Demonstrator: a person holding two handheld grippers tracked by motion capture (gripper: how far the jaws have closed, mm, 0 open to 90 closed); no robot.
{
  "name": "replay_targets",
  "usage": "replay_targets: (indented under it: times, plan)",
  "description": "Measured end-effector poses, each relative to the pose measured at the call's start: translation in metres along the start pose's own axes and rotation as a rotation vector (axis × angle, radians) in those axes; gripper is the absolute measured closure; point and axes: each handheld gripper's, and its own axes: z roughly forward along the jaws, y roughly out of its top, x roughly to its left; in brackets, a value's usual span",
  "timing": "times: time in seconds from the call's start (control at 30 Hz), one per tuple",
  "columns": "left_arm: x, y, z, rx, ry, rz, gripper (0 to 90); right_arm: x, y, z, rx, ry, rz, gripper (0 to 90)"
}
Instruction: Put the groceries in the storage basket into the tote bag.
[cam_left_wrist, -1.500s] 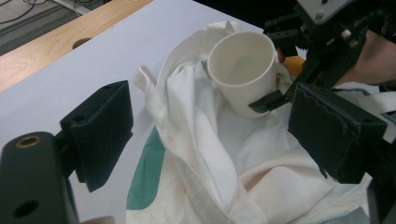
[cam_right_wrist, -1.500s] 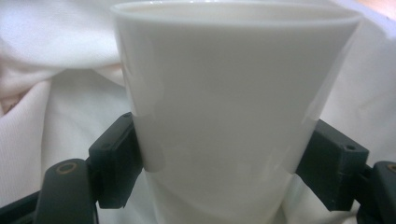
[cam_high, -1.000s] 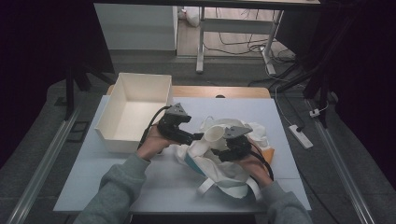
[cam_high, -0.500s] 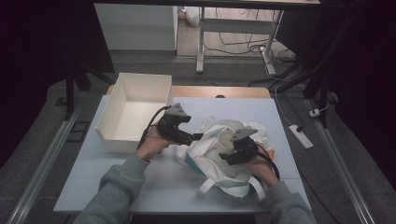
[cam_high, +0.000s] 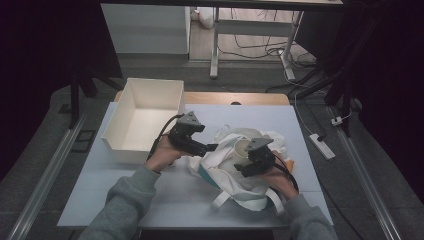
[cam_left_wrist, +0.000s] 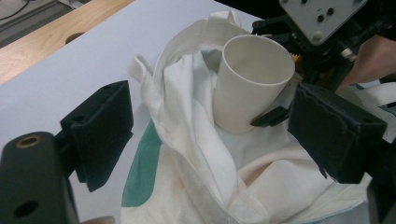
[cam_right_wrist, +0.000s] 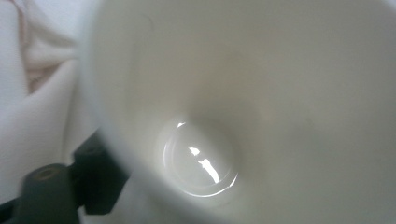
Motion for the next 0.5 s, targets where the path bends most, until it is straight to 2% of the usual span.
replay_targets:
  times: [0.07,0.2,0.3,0.37,0.5]
  plan:
    - [0.0,0.0,-0.001,-0.002,0.001,-0.002,14.4,0.001,0.001,-0.009,-0.029,-0.031,0.004,8.2]
    - [0.0,-0.001,-0.003,0.001,0.004,-0.002,14.4,0.0,0.003,-0.031,-0.089,-0.055,0.023,5.1]
    - [-0.002,-0.001,-0.003,-0.001,0.004,-0.004,14.4,-0.001,0.002,-0.045,-0.129,-0.049,0.036,5.1]
    - [-0.003,-0.002,-0.004,0.001,0.009,0.001,14.6,-0.003,0.003,-0.053,-0.156,-0.061,0.042,5.7]
    - [-0.005,-0.004,-0.006,0.016,0.024,0.005,14.8,-0.009,0.001,-0.067,-0.208,-0.059,0.075,9.1]
